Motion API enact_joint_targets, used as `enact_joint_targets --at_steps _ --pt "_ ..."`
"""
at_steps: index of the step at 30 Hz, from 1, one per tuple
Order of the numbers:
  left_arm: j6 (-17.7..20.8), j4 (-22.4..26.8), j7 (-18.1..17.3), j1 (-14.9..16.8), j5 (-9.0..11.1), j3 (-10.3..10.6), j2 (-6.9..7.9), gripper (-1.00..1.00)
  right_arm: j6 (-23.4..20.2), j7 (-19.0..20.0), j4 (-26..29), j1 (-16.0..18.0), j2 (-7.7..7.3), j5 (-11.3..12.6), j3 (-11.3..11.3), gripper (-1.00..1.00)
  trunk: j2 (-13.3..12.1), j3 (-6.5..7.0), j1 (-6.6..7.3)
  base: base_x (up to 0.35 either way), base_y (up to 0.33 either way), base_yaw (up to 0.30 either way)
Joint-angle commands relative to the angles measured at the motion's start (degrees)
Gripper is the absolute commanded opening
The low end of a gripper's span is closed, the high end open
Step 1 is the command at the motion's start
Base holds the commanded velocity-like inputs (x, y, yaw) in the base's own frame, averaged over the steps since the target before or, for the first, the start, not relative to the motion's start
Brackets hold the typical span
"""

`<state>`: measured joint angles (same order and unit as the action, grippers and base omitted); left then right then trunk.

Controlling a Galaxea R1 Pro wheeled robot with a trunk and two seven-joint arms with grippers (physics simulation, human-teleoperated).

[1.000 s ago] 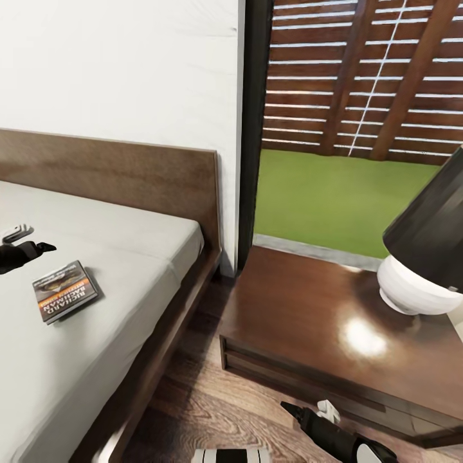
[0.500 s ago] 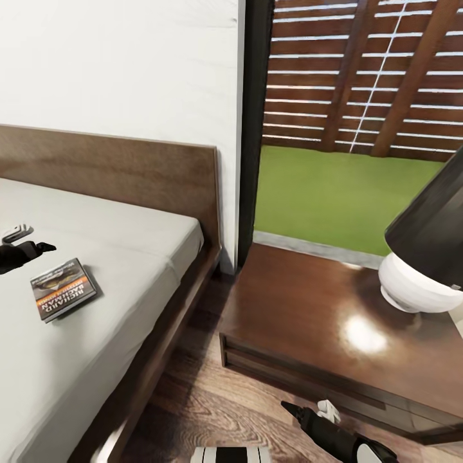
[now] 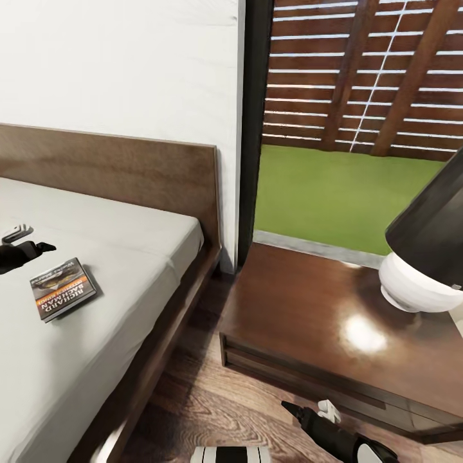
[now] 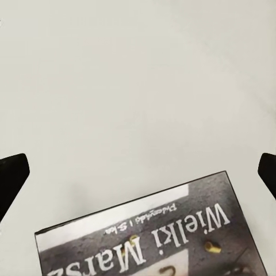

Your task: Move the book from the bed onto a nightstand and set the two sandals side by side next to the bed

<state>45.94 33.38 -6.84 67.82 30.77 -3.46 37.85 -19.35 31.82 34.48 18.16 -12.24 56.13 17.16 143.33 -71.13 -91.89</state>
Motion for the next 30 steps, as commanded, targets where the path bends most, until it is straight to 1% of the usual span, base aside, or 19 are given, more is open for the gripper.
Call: enact_joint_targets --at_steps 1,30 --pt "0.3 0.0 -0.4 0.0 -0.4 -0.2 -0.03 1.00 -0.2 0.0 0.0 0.0 -0.05 0.6 0.2 1.00 0.0 -0.06 0.01 0.000 0.000 0.000" --pt "0.3 0.3 -0.4 0.0 -0.4 -0.3 0.05 1.00 -0.2 0.0 0.0 0.0 0.01 0.6 0.2 1.00 0.0 -0.95 0.01 0.000 0.000 0.000"
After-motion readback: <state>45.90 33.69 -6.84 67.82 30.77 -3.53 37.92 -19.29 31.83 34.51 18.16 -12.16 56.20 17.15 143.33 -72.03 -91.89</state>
